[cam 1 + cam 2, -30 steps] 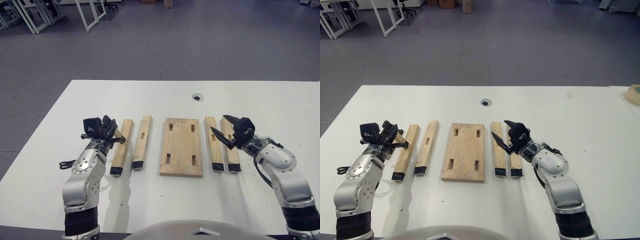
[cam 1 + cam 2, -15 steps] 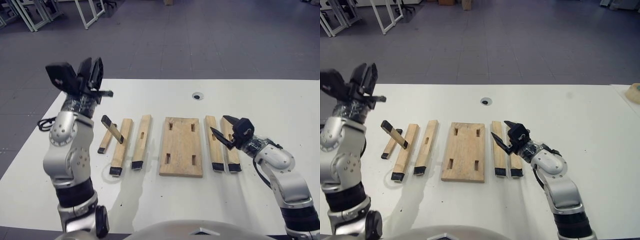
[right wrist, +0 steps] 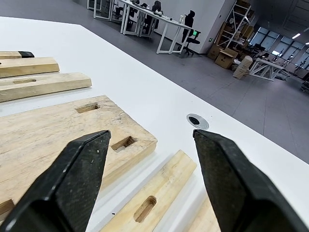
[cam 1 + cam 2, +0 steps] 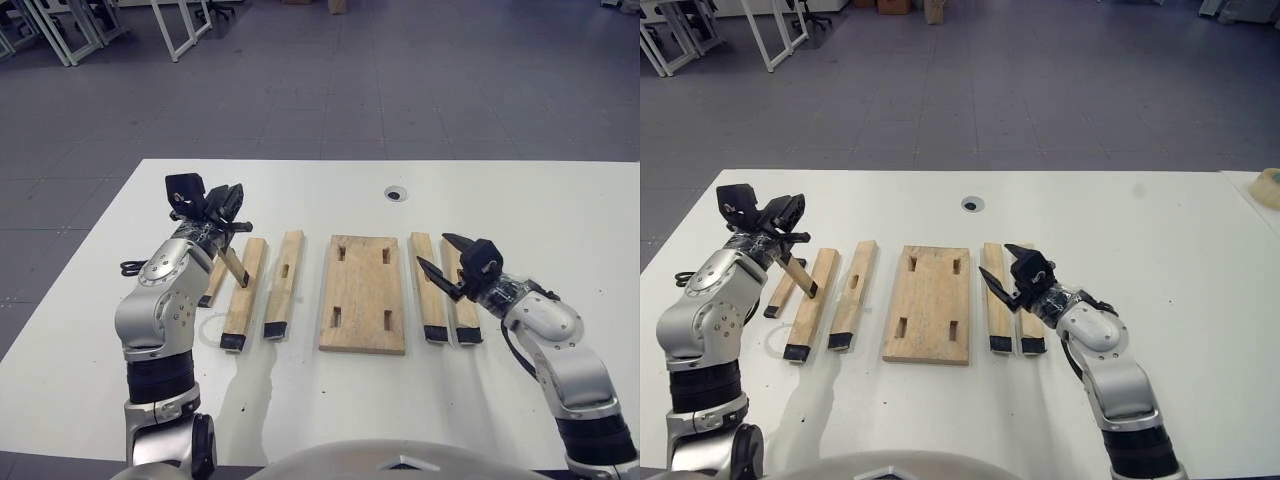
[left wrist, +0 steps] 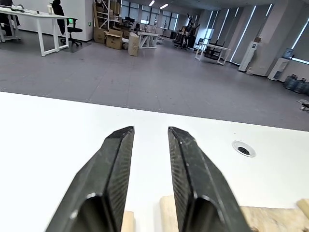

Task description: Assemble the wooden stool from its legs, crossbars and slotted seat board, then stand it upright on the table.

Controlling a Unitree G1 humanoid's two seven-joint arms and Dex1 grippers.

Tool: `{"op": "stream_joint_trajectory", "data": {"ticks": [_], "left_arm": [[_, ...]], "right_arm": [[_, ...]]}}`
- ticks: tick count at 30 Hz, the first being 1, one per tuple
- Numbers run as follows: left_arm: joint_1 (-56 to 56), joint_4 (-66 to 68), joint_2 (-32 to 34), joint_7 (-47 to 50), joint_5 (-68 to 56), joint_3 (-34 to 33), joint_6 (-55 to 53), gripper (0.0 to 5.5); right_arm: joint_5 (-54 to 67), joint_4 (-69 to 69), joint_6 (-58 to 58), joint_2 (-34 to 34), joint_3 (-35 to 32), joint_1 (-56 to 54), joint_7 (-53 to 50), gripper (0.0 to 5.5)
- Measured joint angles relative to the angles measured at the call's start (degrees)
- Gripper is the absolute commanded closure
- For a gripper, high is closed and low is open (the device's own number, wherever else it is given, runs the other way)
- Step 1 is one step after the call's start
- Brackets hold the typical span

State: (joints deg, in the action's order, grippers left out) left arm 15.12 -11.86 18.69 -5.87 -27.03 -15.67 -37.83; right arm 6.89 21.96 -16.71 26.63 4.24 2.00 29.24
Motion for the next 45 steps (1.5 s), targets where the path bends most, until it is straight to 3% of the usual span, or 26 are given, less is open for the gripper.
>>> {"op": "stream_joint_trajectory", "data": {"ticks": [4,11,13,18,22,30,36,41,45], "left_arm": [[0.62,-1.47,0.26,0.32,0.68,0.13,-0.63,4.21],[10.16,-17.34,0.4,4.71,0.96,-0.34,-1.04,4.21],[9.74,-18.58,0.4,5.53,2.86,0.31,-0.99,3.87],[-7.52,-24.48,-0.57,4.73,9.78,5.42,6.26,3.03],[-26.34,-25.63,-1.21,1.28,16.69,8.69,21.02,2.38],[-40.91,-20.89,-4.21,-2.0,19.14,8.73,33.95,1.02],[-46.56,-7.02,-6.84,-5.07,17.12,8.7,36.16,0.98],[-46.11,-3.8,-5.71,-6.03,17.95,8.53,34.7,0.98],[-46.18,-3.87,-5.24,-6.73,18.16,8.77,31.39,1.58]], "right_arm": [[-0.01,0.13,0.0,-0.01,0.16,0.81,-0.04,2.35],[-0.04,0.52,0.0,-0.08,0.68,1.36,-0.16,2.35],[-0.03,0.57,0.0,-0.37,1.1,1.39,-0.14,2.35],[-0.06,0.81,0.03,-0.8,1.02,1.7,-0.52,2.35],[-0.45,1.09,0.03,-1.32,1.18,2.83,-1.5,2.35],[-0.74,1.12,0.26,-1.15,1.11,3.83,-1.51,2.35],[-1.72,0.66,0.57,-1.02,1.12,3.8,-1.31,2.35],[-2.13,0.29,0.64,-1.01,1.11,3.78,-1.03,2.35],[-2.15,0.24,0.66,-1.0,1.05,3.78,-0.72,2.35]]}}
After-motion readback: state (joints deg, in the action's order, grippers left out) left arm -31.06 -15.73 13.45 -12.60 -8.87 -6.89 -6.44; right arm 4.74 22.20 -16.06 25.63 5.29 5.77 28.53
